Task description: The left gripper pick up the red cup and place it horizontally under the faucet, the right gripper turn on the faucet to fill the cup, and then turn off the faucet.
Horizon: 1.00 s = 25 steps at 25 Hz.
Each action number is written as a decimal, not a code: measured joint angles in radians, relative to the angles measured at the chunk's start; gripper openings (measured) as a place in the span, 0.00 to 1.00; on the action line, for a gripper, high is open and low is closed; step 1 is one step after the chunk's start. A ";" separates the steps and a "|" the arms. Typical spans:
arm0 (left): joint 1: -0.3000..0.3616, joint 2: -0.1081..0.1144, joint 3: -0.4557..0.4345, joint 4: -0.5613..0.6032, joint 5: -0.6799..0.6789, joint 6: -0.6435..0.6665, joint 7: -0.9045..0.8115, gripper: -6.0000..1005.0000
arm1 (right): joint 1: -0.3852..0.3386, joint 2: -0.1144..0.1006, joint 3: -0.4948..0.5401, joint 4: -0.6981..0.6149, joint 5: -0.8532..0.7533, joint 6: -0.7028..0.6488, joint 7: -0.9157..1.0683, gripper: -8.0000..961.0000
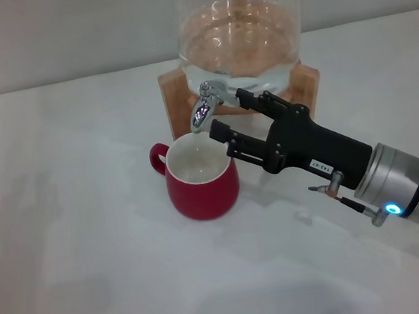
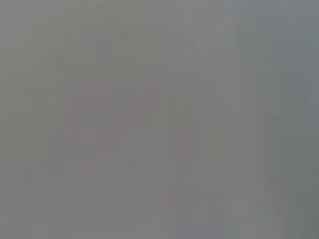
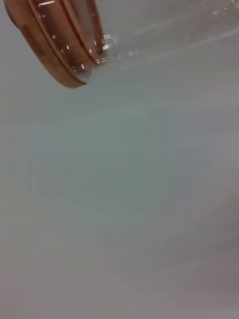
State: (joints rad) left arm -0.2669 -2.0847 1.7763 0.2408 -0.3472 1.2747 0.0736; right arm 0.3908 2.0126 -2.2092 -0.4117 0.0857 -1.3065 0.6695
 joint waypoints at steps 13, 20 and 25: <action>0.000 0.000 0.001 0.000 0.001 0.000 0.000 0.43 | 0.001 -0.002 -0.010 -0.016 -0.027 -0.007 0.028 0.83; -0.002 0.000 0.002 0.000 0.001 0.000 0.000 0.43 | 0.002 -0.002 -0.011 -0.032 -0.035 -0.002 0.028 0.83; -0.003 0.000 0.002 0.000 0.001 0.000 0.000 0.43 | 0.002 -0.002 -0.013 -0.040 -0.038 -0.001 0.028 0.83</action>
State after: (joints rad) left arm -0.2698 -2.0847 1.7779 0.2408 -0.3467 1.2748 0.0736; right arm 0.3927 2.0110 -2.2222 -0.4516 0.0480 -1.3079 0.6980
